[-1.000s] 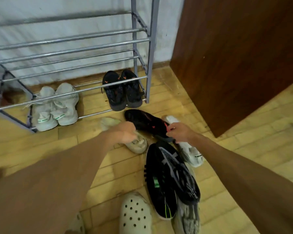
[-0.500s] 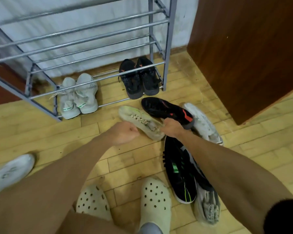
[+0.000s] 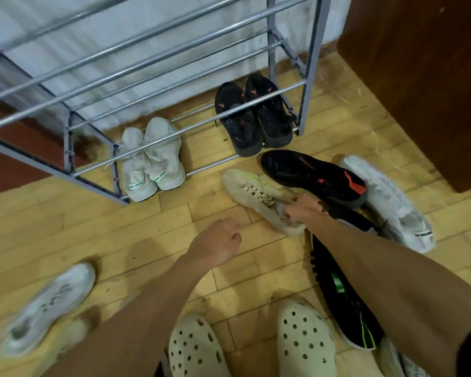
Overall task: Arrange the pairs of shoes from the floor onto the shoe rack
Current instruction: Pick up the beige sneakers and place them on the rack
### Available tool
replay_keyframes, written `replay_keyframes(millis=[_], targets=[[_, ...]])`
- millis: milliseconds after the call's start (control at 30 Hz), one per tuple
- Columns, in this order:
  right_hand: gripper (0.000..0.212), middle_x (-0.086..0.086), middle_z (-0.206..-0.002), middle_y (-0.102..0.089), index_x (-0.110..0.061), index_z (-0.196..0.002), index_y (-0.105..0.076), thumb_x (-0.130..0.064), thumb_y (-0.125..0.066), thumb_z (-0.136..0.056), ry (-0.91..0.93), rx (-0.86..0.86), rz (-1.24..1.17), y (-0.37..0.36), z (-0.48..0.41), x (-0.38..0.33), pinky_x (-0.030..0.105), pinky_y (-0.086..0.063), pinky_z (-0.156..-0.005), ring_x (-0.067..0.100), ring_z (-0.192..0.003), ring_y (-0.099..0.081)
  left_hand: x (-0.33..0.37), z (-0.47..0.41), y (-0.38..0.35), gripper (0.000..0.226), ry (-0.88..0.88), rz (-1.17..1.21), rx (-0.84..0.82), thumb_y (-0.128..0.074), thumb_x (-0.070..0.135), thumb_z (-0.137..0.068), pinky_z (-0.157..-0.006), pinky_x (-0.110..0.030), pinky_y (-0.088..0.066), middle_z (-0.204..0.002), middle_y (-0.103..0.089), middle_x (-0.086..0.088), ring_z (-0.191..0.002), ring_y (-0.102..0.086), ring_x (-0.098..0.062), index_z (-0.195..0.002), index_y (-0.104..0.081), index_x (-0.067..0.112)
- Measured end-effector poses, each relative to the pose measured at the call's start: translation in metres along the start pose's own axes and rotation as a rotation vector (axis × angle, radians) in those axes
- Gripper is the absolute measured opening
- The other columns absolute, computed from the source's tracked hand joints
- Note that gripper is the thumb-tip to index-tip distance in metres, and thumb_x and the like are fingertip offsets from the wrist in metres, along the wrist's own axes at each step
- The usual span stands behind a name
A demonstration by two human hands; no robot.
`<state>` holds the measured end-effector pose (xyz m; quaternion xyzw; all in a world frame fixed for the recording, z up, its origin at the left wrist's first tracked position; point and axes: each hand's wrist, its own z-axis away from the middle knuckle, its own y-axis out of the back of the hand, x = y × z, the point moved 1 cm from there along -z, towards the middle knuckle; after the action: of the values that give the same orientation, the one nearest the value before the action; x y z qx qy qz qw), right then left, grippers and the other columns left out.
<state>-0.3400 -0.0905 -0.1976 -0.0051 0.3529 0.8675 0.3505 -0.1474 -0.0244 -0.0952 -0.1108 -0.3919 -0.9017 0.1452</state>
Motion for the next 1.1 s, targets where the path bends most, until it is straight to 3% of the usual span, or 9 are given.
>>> replay_keyframes(millis=[100, 167, 267, 367, 533, 600, 700, 833, 1100], targets=[[0.025, 0.011, -0.094, -0.059, -0.005, -0.095, -0.057, -0.021, -0.068, -0.080, 0.023, -0.181, 0.086, 0.004, 0.009, -0.002, 0.035, -0.050, -0.083, 0.025, -0.086, -0.060, 0.012, 0.002, 0.006, 0.037, -0.042, 0.009, 0.020, -0.036, 0.029, -0.095, -0.092, -0.041, -0.049, -0.118, -0.061, -0.004, -0.103, -0.060, -0.023, -0.122, -0.056, 0.015], [0.014, 0.009, -0.075, -0.053, -0.007, -0.079, -0.056, -0.012, -0.068, -0.082, -0.019, -0.279, 0.063, 0.010, 0.019, -0.002, 0.031, -0.048, -0.069, 0.019, -0.065, -0.052, 0.018, 0.007, 0.012, 0.037, -0.060, 0.021, 0.055, -0.034, 0.028, -0.096, -0.089, -0.042, -0.050, -0.112, -0.063, -0.005, -0.099, -0.061, -0.023, -0.117, -0.060, 0.013], [0.024, 0.012, -0.090, -0.056, -0.002, -0.114, -0.057, -0.009, -0.060, -0.092, -0.088, -0.410, 0.121, 0.024, 0.042, -0.004, 0.034, -0.049, -0.086, 0.027, -0.097, -0.059, 0.020, 0.018, 0.024, 0.036, -0.051, 0.019, 0.076, -0.034, 0.029, -0.095, -0.088, -0.040, -0.051, -0.110, -0.065, -0.002, -0.099, -0.061, -0.021, -0.112, -0.063, 0.018], [0.043, 0.023, -0.135, -0.050, 0.003, -0.136, -0.043, -0.009, -0.054, -0.096, -0.058, -0.458, 0.229, 0.046, 0.066, -0.006, 0.038, -0.044, -0.104, 0.033, -0.132, -0.047, 0.020, 0.034, 0.034, 0.036, -0.036, 0.006, 0.100, -0.035, 0.032, -0.094, -0.086, -0.037, -0.051, -0.110, -0.066, -0.003, -0.099, -0.061, -0.022, -0.106, -0.065, 0.016], [0.010, 0.008, -0.072, -0.058, -0.006, -0.078, -0.058, -0.009, -0.067, -0.081, 0.324, 0.091, 0.395, 0.091, 0.111, -0.011, 0.031, -0.048, -0.068, 0.027, -0.078, -0.060, 0.026, 0.070, 0.050, 0.039, -0.007, -0.065, 0.126, -0.038, 0.035, -0.090, -0.087, -0.040, -0.052, -0.108, -0.067, -0.006, -0.098, -0.063, -0.024, -0.101, -0.068, 0.011], [0.007, 0.009, -0.081, -0.065, -0.007, -0.085, -0.066, -0.008, -0.060, -0.081, 0.465, 0.189, 0.392, 0.110, 0.146, -0.025, 0.031, -0.047, -0.065, 0.025, -0.079, -0.062, 0.029, 0.090, 0.068, 0.042, -0.025, -0.123, 0.165, -0.040, 0.037, -0.090, -0.088, -0.041, -0.052, -0.113, -0.067, -0.007, -0.102, -0.063, -0.025, -0.103, -0.069, 0.011], [0.036, 0.008, -0.113, -0.067, -0.013, -0.115, -0.066, -0.005, -0.055, -0.083, 0.627, 0.277, 0.337, 0.135, 0.199, -0.058, 0.035, -0.055, -0.080, 0.026, -0.103, -0.063, 0.026, 0.132, 0.107, 0.041, -0.019, -0.311, 0.356, -0.040, 0.038, -0.091, -0.084, -0.038, -0.050, -0.118, -0.063, -0.008, -0.107, -0.060, -0.027, -0.111, -0.064, 0.012], [0.036, 0.007, -0.103, -0.071, -0.015, -0.113, -0.068, -0.008, -0.059, -0.079, 0.788, 0.442, 0.400, 0.157, 0.271, -0.110, 0.035, -0.057, -0.074, 0.024, -0.091, -0.066, 0.010, 0.203, 0.162, 0.037, 0.056, -0.583, 0.638, -0.043, 0.034, -0.090, -0.077, -0.035, -0.042, -0.120, -0.060, -0.009, -0.112, -0.058, -0.028, -0.115, -0.062, 0.015], [0.044, 0.013, -0.117, -0.067, -0.011, -0.126, -0.061, -0.021, -0.063, -0.083, 1.054, 0.612, 0.388, 0.130, 0.395, -0.199, 0.036, -0.052, -0.082, 0.032, -0.106, -0.063, -0.085, 0.319, 0.216, 0.037, 0.258, -0.428, 0.807, -0.043, 0.035, -0.087, -0.073, -0.035, -0.040, -0.116, -0.064, -0.008, -0.107, -0.061, -0.030, -0.107, -0.064, 0.013]])
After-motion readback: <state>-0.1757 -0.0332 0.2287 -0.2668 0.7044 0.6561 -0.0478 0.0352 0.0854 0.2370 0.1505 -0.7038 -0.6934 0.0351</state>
